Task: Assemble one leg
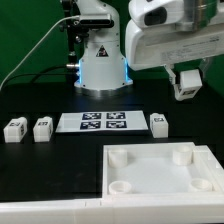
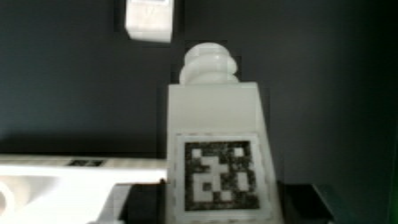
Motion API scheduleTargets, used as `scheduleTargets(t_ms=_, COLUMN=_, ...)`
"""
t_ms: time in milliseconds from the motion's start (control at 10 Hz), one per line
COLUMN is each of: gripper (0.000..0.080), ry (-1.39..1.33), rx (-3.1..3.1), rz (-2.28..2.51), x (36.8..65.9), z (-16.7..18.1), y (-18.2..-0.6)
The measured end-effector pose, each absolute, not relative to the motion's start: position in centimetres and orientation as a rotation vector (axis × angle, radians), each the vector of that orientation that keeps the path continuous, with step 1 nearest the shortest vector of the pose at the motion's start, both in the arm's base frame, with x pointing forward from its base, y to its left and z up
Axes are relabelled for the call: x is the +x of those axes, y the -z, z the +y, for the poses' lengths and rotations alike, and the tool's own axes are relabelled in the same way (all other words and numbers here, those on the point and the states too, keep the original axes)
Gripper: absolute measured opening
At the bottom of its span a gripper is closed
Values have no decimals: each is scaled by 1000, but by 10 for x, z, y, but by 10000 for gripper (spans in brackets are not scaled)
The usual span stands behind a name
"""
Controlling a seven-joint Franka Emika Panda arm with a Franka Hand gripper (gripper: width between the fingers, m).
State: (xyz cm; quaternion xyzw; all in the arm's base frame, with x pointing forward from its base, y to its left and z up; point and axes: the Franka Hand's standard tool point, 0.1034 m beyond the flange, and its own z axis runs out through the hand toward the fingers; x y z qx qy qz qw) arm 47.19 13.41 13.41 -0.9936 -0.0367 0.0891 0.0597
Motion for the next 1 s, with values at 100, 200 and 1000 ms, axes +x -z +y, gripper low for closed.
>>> scheduleTargets(t_ms=100, gripper=291, ry=-162, rx=-3018, rz=-108, x=474, z=133, y=-134)
scheduleTargets(t_ms=200, gripper=291, ry=14, rx=-3025, rz=-117, x=482, z=130, y=-136)
scheduleTargets(t_ms=1000, gripper=291, ry=817, rx=-2898, rz=-159, x=570, z=120, y=-172)
